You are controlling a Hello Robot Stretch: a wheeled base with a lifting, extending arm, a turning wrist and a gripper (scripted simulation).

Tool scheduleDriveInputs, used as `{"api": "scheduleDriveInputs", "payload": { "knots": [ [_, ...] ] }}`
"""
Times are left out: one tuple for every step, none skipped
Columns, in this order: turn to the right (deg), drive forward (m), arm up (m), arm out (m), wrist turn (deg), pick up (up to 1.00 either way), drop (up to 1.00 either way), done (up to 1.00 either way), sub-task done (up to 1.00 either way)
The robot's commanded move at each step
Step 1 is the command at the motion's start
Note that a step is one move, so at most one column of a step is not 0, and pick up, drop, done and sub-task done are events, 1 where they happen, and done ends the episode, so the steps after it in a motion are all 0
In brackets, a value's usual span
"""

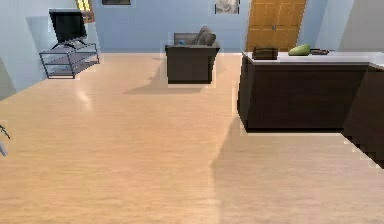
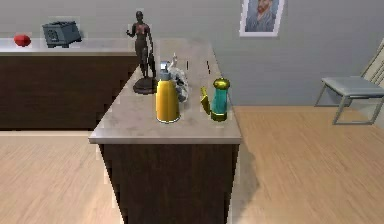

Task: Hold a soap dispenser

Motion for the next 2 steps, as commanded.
{"api": "scheduleDriveInputs", "payload": {
  "knots": [
    [0.0,0.00,0.50,0.00,0.0,0.00,0.00,0.00,0.00],
    [0.0,0.00,0.38,0.00,0.0,0.00,0.00,0.00,0.00]
  ]
}}
